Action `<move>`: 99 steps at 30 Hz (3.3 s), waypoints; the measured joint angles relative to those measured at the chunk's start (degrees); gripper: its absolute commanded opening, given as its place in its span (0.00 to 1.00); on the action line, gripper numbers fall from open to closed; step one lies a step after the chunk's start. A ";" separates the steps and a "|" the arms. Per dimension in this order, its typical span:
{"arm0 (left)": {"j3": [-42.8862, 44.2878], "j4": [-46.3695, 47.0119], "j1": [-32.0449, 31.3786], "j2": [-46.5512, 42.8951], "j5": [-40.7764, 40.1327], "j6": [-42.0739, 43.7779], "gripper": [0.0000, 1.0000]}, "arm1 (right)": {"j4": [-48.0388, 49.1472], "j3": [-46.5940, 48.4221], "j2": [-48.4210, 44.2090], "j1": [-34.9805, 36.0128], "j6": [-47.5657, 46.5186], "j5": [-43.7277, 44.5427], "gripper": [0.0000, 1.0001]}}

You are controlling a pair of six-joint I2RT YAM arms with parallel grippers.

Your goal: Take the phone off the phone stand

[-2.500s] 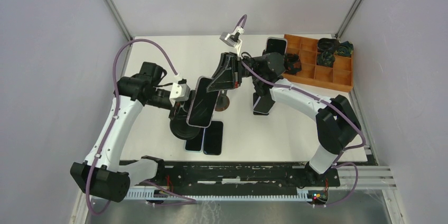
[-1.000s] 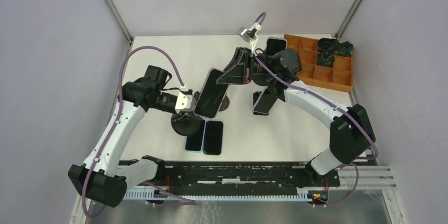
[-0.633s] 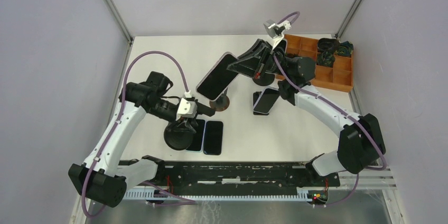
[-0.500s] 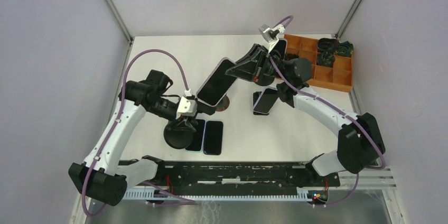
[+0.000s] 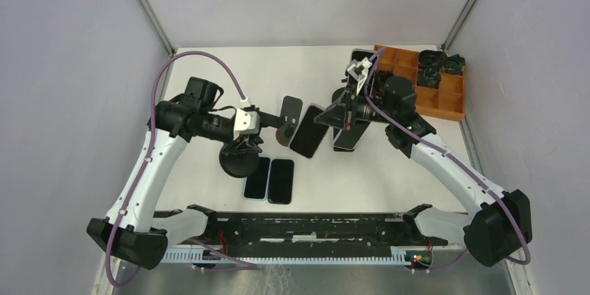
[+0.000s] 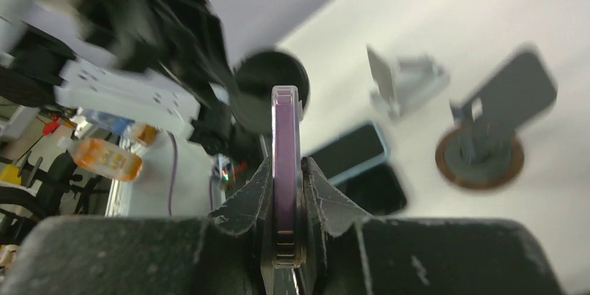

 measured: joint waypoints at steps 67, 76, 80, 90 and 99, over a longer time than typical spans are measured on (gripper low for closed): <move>1.70 3.02 0.11 1.90 -1.55 -5.97 0.02 | 1.05 -23.89 14.71 20.94 -4.31 31.26 0.89; 1.70 2.95 0.13 1.92 -1.53 -5.97 0.02 | -4.92 -18.73 15.26 20.90 -6.54 29.59 0.90; 1.70 2.73 0.13 1.92 -1.51 -5.92 0.02 | -10.49 -9.27 11.96 19.63 -9.46 26.32 0.96; 2.47 -2.73 0.13 2.40 -0.42 -1.97 0.02 | -8.33 10.58 7.61 17.29 -11.45 13.38 0.98; 2.47 -6.54 0.24 2.43 0.24 3.48 0.02 | -0.96 10.58 10.62 17.03 -2.67 4.17 0.94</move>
